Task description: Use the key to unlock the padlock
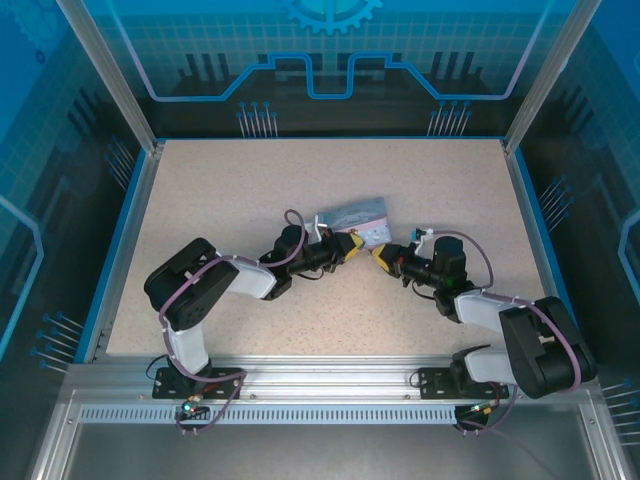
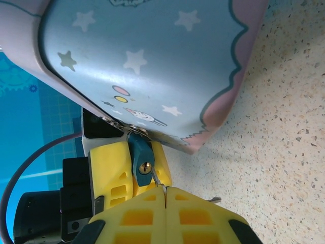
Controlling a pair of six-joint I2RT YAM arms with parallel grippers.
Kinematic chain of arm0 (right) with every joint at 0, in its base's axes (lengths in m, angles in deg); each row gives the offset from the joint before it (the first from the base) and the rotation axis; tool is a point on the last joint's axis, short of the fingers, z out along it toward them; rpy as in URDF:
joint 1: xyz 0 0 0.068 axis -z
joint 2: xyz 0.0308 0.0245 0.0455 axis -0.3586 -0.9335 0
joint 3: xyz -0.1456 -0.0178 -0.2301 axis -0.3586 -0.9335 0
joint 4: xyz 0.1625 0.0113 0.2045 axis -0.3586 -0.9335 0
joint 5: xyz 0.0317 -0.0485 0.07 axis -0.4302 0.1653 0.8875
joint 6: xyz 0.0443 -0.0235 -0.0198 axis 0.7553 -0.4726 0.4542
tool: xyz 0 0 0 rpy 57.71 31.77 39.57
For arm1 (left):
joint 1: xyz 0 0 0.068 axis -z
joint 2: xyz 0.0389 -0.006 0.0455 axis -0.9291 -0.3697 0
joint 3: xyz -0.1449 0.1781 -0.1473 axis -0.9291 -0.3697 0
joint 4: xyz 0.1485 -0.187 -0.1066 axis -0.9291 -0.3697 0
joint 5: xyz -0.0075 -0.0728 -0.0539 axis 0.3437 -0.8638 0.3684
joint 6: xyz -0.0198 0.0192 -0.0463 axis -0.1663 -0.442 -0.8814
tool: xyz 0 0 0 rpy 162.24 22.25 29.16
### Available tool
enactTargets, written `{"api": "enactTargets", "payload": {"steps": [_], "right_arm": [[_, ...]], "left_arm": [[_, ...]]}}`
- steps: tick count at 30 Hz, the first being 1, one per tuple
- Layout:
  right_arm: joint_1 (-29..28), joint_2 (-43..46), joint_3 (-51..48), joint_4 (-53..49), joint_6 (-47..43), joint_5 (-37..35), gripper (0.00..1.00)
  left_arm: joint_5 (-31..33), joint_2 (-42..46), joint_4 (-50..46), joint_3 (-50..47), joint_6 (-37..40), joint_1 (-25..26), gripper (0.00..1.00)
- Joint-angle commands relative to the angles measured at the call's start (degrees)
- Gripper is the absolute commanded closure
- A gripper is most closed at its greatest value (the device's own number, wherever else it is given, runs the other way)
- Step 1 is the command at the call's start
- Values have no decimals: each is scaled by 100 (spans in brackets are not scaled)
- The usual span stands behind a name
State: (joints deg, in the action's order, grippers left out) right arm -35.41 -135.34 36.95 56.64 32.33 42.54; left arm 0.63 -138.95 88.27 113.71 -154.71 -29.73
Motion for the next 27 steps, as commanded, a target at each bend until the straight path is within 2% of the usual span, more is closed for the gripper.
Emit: {"api": "enactTargets", "payload": {"steps": [1,18,27], "right_arm": [[-93,-37,182,158,21,-91,100],[-148,-207,252,266,24,-111,100],[-196,-468,302,772,278,-141,100]], "left_arm": [[-118,-10,240,80,-92,-25,100],[-116,-130,521,113,-332,-16,100],[-90,-166,566,141,-368,56,100]]}}
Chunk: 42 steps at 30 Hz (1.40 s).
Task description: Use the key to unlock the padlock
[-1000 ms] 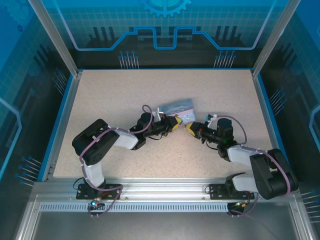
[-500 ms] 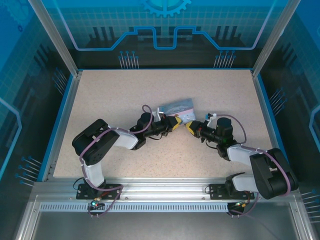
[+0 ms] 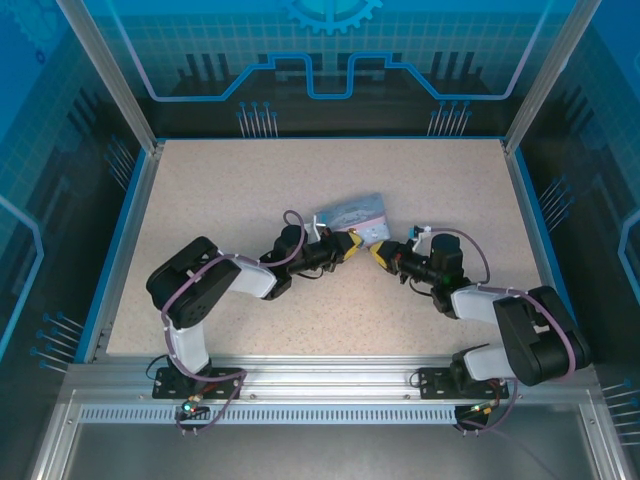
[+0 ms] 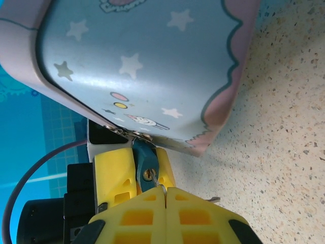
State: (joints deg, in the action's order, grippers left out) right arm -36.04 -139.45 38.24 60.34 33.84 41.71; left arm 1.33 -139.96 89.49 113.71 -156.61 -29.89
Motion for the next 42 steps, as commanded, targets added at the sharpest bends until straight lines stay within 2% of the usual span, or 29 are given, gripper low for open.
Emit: {"api": "enactTargets", "payload": {"steps": [1,10,25,35,38,42], "right_arm": [[-166,-54,200,402,133,-56,100],[-335,43,251,203,19,-77,100],[103,-229,279,202,-130,-9,100],[17,-337,316,255,-138,27,100],[11,-492,255,465,-98,11,100],[15,-933,245,1279,232,163,100]], "left_arm": [[-172,-80,448,136,-183,77,100],[-157,-118,466,184,-206,103,100],[-171,-27,483,93,-214,111,100],[-195,-75,587,148,-271,113,100],[-210,-117,664,175,-324,109,100],[-212,-145,803,167,-372,108,100]]}}
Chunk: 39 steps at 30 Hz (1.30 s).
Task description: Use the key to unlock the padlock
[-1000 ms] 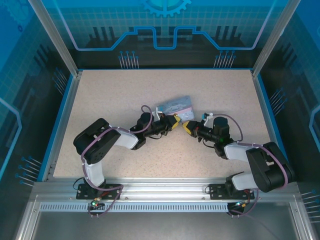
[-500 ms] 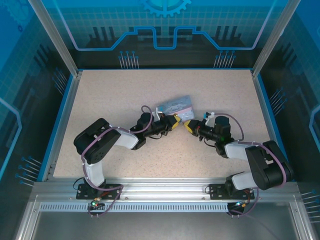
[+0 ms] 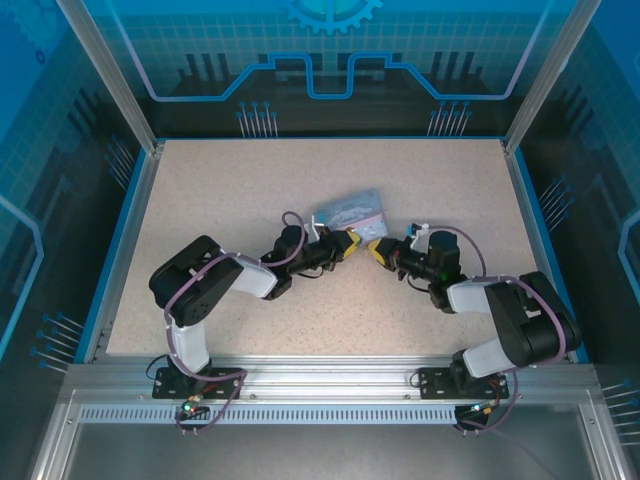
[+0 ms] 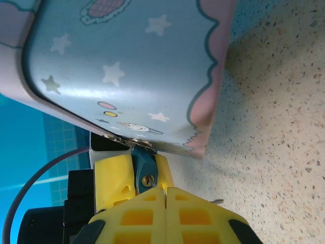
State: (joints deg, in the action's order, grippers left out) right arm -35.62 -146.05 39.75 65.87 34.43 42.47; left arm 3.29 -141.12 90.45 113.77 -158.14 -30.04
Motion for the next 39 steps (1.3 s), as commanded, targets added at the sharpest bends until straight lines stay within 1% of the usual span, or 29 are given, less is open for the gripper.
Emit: {"api": "enactTargets", "payload": {"steps": [1,5,11,19,24,31,35,39], "right_arm": [[-32,-406,104,955,275,127,100],[-27,-850,160,1713,619,242,100],[-33,-1129,275,2000,676,410,100],[-33,-1052,368,2071,893,518,100],[-117,-926,522,1616,729,513,100],[-552,-1375,978,1508,728,285,100],[-501,-1585,957,1666,798,238,100],[-524,-1643,938,1673,864,199,100]], "left_arm": [[-417,-40,737,147,-242,124,100],[-409,-18,812,109,-269,128,100],[-383,-45,986,48,-330,121,100],[-373,-81,1038,17,-335,124,100],[-391,-144,1130,17,-382,121,100],[-417,-192,1073,52,-368,154,100],[-444,-184,1047,19,-347,150,100],[-518,-209,880,-1,-103,151,100]]}}
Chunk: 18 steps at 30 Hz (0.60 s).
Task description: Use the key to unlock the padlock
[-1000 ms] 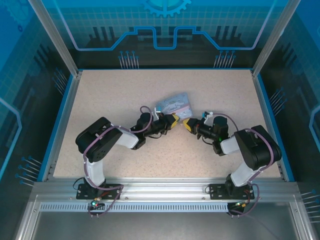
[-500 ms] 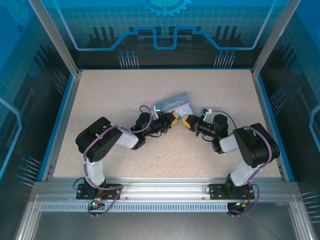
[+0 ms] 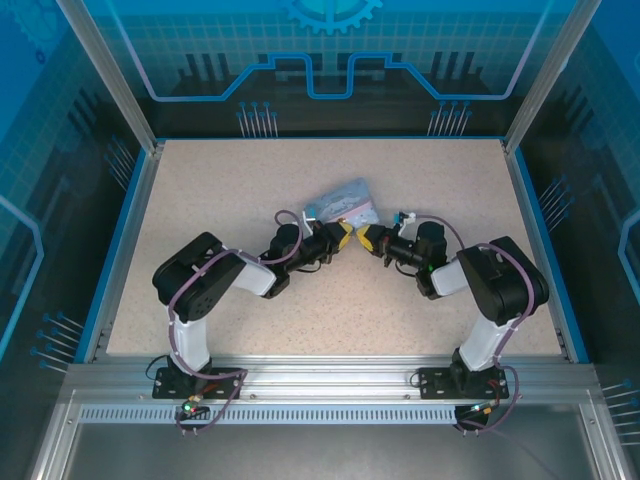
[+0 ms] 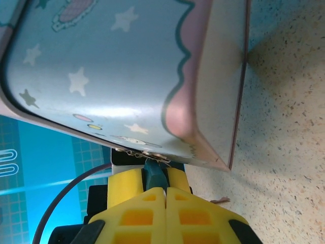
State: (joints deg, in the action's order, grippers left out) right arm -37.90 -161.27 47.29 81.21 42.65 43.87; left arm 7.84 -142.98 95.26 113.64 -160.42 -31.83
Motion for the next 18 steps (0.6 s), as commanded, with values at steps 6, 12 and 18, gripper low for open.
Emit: {"api": "enactTargets", "payload": {"steps": [6,12,18], "right_arm": [[-357,17,133,-93,67,-76,100],[-431,141,86,-285,17,-163,100],[-586,54,149,-400,-58,-242,100]], "left_arm": [[-1005,-217,603,-113,383,318,100],[-1012,-332,780,-235,470,320,100],[-1009,-237,410,-247,742,317,100]]}}
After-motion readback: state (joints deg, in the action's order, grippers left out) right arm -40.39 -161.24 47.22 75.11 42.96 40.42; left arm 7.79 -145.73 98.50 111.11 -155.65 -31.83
